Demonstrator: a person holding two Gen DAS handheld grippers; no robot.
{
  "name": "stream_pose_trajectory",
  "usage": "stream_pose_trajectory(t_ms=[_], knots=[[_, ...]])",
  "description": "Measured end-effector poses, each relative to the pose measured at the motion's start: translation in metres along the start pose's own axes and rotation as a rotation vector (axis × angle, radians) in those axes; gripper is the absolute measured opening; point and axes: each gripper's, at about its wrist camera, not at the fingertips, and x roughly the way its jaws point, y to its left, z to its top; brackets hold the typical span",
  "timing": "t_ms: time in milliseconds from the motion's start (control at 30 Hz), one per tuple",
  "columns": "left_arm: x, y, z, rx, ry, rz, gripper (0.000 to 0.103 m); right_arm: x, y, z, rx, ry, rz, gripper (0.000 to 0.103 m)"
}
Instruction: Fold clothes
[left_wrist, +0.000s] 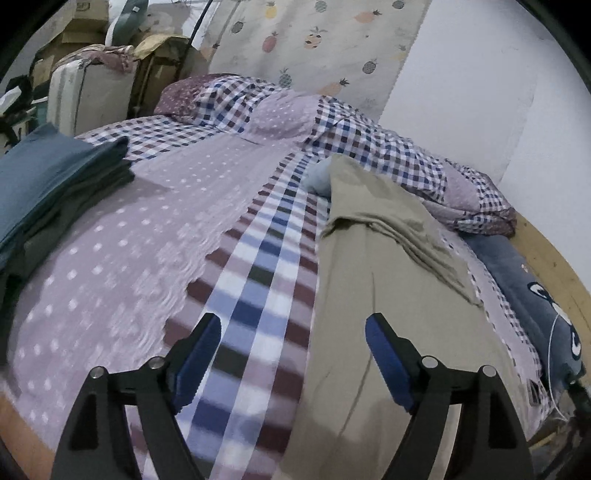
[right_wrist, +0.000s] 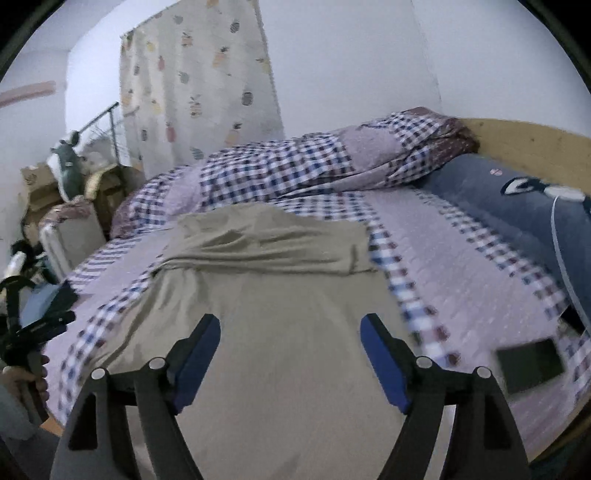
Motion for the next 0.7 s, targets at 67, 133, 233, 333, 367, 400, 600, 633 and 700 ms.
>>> stream_pose_trajectory(t_ms=[67, 133, 233, 333, 367, 400, 600, 633, 700], knots=[[-0.008, -0.005, -0.009, 0.026, 0.014, 0.007, 0.084, 0.001, 0.007, -0.016, -0.004, 0.015, 0.019, 0.082], [-0.015, -0.013, -0.021, 0.074, 0.035, 0.021, 0.084, 0.005, 0.014, -0.028, -0.026, 0.034, 0.028, 0.082], [-0.019, -0.026, -0.042, 0.156, 0.079, 0.048, 0.084, 0.006, 0.023, -0.035, -0.044, 0.041, 0.058, 0.082], [-0.021, -0.032, -0.061, 0.196, 0.133, 0.065, 0.084, 0.005, 0.028, -0.038, -0.045, 0.035, 0.092, 0.082], [-0.020, -0.031, -0.065, 0.194, 0.147, 0.068, 0.084, 0.005, 0.030, -0.039, -0.044, 0.035, 0.103, 0.082], [-0.019, -0.029, -0.069, 0.187, 0.166, 0.071, 0.084, 0.006, 0.031, -0.040, -0.042, 0.036, 0.113, 0.082], [-0.007, 0.001, -0.089, 0.012, 0.321, 0.045, 0.084, 0.004, 0.040, -0.041, -0.041, 0.040, 0.176, 0.082], [-0.006, 0.007, -0.093, -0.025, 0.340, 0.046, 0.084, 0.002, 0.042, -0.041, -0.043, 0.040, 0.187, 0.082], [-0.005, 0.015, -0.099, -0.082, 0.361, 0.050, 0.084, 0.000, 0.045, -0.041, -0.050, 0.037, 0.206, 0.082]])
